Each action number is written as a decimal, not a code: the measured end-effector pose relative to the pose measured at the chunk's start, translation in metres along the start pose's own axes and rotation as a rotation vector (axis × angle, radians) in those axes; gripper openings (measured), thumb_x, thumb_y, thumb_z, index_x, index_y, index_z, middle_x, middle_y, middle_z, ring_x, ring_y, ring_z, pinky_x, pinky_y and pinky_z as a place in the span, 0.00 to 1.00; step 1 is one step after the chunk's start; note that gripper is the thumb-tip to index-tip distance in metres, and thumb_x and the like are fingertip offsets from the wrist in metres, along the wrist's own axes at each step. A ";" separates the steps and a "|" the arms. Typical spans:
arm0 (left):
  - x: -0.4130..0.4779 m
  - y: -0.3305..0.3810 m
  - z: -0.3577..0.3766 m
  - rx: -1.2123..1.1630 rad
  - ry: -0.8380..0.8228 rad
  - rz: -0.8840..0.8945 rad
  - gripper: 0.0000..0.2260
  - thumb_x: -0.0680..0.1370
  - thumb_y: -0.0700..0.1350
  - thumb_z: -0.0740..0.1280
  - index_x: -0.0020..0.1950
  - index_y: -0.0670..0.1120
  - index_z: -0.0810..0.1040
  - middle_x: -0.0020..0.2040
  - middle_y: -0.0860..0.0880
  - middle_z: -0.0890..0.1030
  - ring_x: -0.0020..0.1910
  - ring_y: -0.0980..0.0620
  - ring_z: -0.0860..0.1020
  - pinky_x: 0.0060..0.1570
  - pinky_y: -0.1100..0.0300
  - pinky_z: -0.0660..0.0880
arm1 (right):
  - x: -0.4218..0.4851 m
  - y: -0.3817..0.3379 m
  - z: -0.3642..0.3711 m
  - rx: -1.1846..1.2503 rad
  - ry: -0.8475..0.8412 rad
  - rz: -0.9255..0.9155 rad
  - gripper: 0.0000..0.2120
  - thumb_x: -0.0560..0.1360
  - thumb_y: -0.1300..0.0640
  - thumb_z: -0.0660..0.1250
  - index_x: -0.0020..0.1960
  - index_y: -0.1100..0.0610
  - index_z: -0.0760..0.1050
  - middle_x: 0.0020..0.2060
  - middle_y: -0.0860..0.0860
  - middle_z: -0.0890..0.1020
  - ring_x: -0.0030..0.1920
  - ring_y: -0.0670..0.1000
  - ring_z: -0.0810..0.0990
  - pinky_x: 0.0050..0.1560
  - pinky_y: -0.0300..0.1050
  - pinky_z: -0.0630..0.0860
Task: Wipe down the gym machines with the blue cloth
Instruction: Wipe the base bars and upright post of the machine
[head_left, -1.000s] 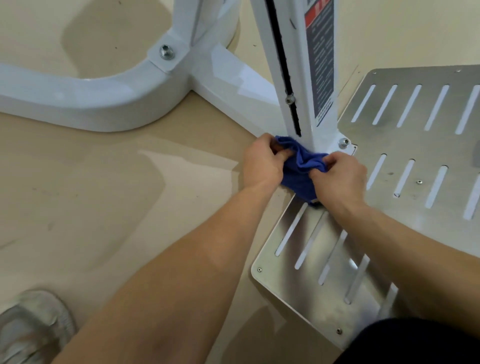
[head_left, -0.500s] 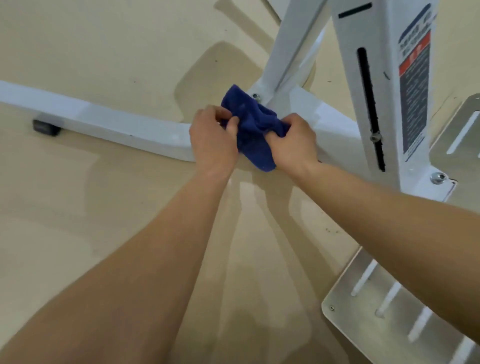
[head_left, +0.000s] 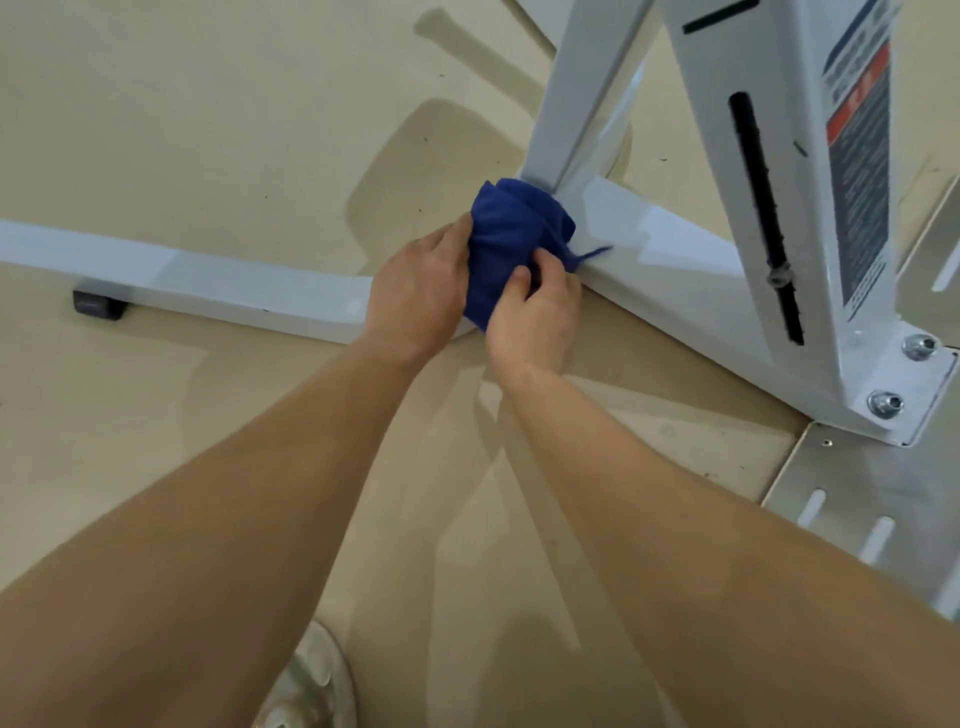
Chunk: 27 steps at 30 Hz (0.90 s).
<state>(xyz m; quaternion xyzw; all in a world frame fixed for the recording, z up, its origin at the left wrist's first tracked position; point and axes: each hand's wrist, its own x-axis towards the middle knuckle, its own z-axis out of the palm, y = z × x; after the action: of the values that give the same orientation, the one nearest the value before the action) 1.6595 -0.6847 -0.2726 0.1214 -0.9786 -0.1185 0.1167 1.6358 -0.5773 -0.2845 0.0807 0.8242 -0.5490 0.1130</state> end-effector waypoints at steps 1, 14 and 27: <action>0.003 -0.001 -0.002 0.005 -0.010 -0.006 0.17 0.80 0.44 0.56 0.64 0.41 0.76 0.46 0.44 0.81 0.41 0.39 0.78 0.35 0.52 0.68 | 0.002 -0.002 0.006 0.073 -0.024 0.027 0.19 0.83 0.53 0.57 0.74 0.54 0.68 0.70 0.53 0.70 0.67 0.51 0.70 0.67 0.44 0.67; 0.019 -0.010 -0.002 -0.044 -0.155 -0.115 0.14 0.83 0.48 0.54 0.58 0.46 0.77 0.45 0.43 0.82 0.43 0.40 0.78 0.38 0.54 0.66 | -0.019 0.019 0.033 0.280 -0.270 0.051 0.29 0.84 0.49 0.49 0.82 0.50 0.43 0.80 0.53 0.55 0.78 0.54 0.58 0.76 0.55 0.59; 0.024 -0.016 -0.013 -0.209 -0.322 -0.302 0.14 0.83 0.48 0.54 0.55 0.51 0.79 0.44 0.52 0.81 0.43 0.48 0.77 0.43 0.53 0.73 | -0.023 0.014 0.014 0.209 -0.230 0.035 0.27 0.83 0.50 0.51 0.81 0.44 0.52 0.66 0.51 0.76 0.61 0.52 0.77 0.63 0.50 0.74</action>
<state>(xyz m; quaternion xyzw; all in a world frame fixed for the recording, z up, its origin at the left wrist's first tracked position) 1.6438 -0.7092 -0.2595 0.2332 -0.9377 -0.2531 -0.0477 1.6623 -0.5857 -0.2957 0.0429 0.7428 -0.6352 0.2071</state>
